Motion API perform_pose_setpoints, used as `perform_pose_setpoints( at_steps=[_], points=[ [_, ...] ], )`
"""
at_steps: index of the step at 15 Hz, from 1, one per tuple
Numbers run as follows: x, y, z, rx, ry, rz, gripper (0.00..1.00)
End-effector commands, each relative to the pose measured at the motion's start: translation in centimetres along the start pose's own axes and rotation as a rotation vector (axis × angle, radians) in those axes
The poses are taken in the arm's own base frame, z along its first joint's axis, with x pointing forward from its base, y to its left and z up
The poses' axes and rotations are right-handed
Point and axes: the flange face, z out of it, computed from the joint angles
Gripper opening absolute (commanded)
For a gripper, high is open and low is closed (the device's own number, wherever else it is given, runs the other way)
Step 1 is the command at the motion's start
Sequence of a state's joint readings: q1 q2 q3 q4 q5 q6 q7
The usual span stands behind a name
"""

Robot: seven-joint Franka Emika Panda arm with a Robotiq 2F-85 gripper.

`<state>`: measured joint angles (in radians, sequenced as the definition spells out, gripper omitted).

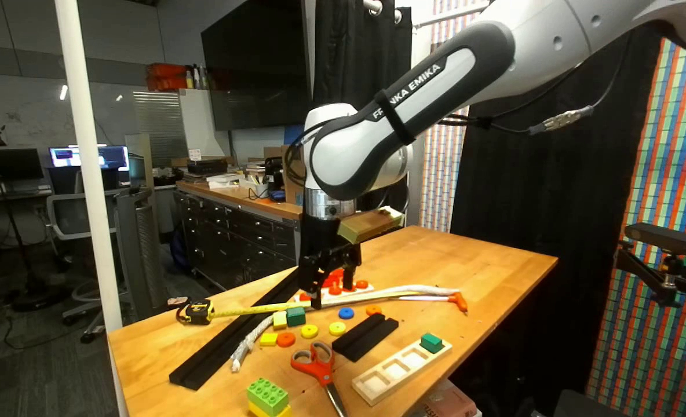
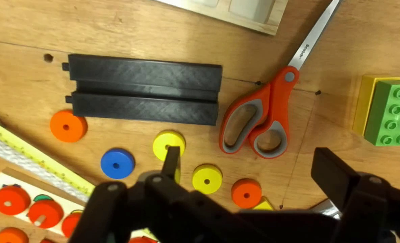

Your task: Get the top green block then put it on top of the wooden structure then put the small yellow block on top of the bottom green block

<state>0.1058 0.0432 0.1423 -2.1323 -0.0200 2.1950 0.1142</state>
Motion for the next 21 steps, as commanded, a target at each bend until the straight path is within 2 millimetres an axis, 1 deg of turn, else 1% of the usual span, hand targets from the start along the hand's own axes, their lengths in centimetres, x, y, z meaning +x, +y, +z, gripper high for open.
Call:
perform_pose_setpoints(
  at_steps=[1,5,7,9,13,16,21],
  points=[
    [4.7,-1.7,2.5,0.024,-0.070,-0.108,1.00],
    [7.6,-2.4,5.5,0.050,-0.128,-0.197,1.00],
    [8.6,-2.5,6.3,0.055,-0.150,-0.233,1.00],
    [9.6,-2.7,6.9,0.063,-0.166,-0.263,1.00],
    [11.2,-3.3,7.3,0.080,-0.176,-0.317,1.00],
    [12.0,-4.0,7.8,0.085,-0.166,-0.365,1.00],
    [13.0,-5.0,9.2,0.086,-0.154,-0.449,1.00]
  ],
)
